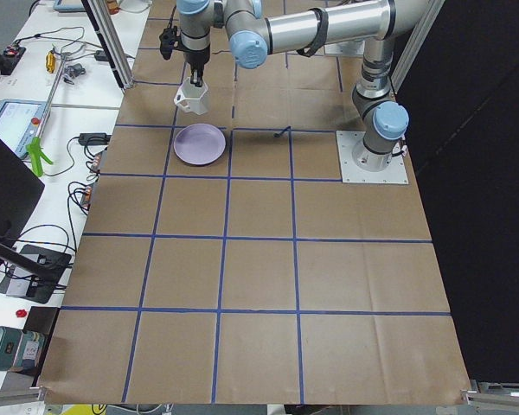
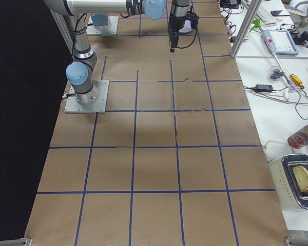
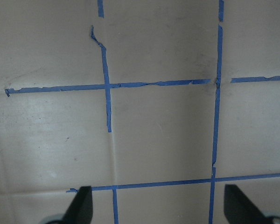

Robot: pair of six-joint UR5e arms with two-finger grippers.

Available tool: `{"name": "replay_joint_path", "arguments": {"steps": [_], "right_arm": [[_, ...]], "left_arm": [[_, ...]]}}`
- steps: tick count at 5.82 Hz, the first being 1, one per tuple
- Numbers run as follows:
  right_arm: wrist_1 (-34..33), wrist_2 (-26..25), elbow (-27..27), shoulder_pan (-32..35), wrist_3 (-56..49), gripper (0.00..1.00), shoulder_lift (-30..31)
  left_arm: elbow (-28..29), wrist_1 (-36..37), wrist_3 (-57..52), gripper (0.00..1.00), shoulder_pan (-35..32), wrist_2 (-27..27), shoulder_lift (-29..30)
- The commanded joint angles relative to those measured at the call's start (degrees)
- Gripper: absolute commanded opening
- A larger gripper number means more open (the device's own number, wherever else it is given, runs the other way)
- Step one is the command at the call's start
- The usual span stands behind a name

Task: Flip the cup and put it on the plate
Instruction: 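Carry the held mug with the left gripper over the white plate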

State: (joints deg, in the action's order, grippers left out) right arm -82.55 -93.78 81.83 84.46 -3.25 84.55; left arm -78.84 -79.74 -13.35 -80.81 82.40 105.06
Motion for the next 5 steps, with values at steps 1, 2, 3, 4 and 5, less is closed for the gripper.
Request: {"name": "replay_joint_path", "arguments": {"steps": [1,2,3,4,5], "right_arm": [[0.02,0.0,0.0,0.0,0.0,1.0,0.0],[0.02,0.0,0.0,0.0,0.0,1.0,0.0],[-0.06,0.0,0.0,0.0,0.0,1.0,0.0],[0.02,0.0,0.0,0.0,0.0,1.0,0.0],[0.02,0.0,0.0,0.0,0.0,1.0,0.0]], "left_arm": [[0.8,1.78,-0.44,0.0,-3.65,5.74,2.77],[0.19,2.74,-3.4,0.0,-3.57,5.84,5.65],[-1.21,5.97,-4.3,0.0,-3.57,5.84,8.73],[-4.79,12.97,-4.57,0.0,-3.57,5.93,10.5],[-8.31,19.56,-4.84,0.0,-3.57,5.93,11.47]]}}
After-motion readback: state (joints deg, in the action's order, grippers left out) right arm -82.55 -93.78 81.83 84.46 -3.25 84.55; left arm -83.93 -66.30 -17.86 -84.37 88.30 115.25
